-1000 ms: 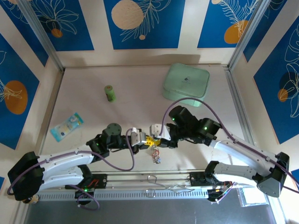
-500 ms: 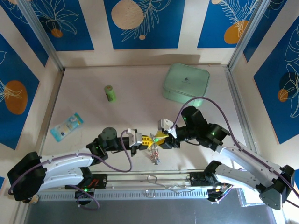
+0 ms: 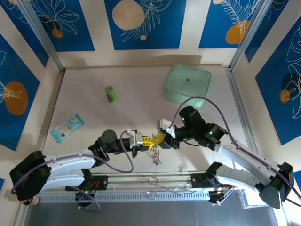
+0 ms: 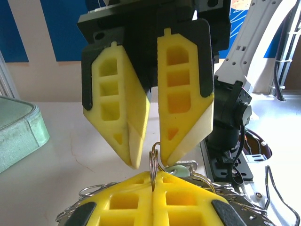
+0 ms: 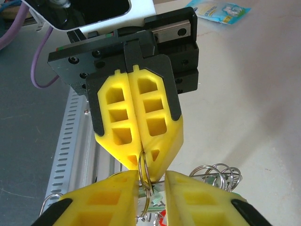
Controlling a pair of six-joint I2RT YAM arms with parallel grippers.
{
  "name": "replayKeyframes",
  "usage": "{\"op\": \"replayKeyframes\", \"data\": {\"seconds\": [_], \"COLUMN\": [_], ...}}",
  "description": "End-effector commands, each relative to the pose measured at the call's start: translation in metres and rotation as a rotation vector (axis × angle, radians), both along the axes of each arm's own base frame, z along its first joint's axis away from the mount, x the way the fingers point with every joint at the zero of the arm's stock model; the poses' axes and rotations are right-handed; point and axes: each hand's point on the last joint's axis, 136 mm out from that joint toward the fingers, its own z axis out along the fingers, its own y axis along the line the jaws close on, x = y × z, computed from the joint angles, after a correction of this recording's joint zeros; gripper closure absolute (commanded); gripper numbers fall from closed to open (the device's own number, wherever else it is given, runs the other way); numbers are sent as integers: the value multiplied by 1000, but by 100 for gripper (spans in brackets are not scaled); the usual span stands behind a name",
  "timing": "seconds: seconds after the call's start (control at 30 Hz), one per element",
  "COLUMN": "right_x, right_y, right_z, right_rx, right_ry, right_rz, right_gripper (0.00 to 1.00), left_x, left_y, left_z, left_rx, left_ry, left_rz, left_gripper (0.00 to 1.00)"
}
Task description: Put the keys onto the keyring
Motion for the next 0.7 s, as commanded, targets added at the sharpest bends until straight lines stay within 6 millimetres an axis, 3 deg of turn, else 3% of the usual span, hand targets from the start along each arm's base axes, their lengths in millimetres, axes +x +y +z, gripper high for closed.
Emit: {"op": "replayKeyframes", "data": {"seconds": [0.0, 0.13, 0.27, 0.3, 0.37, 0.4, 0.57, 0.67], "right_x": [-4, -5, -7, -7, -7, -7, -8, -6], "right_y": [-2, 0, 2, 2, 2, 1, -6, -8], "right_z": [-9, -9, -7, -5, -3, -2, -7, -7], "right_rx": [-17, -18, -17, -20, -33, -43, -144, -199], "right_ry": [21, 26, 33, 33, 31, 21, -50, -75], "right_rz": [16, 25, 42, 44, 50, 53, 87, 104], "right_gripper": [77, 83, 100, 100, 100, 100, 100, 100], "left_x": [-3, -4, -4, -3, 4, 7, 12, 11], "left_y": [1, 0, 0, 0, -1, -1, 2, 3], "left_z": [18, 19, 19, 19, 13, 8, -12, -12], "left_rx": [-70, -74, -77, -73, -43, -9, 146, 179], "left_ry": [-33, -31, -27, -25, -15, -7, -18, -41], "left_rz": [-9, -18, -20, -12, 23, 39, 70, 59], "left_gripper": [100, 100, 100, 100, 83, 80, 81, 83]}}
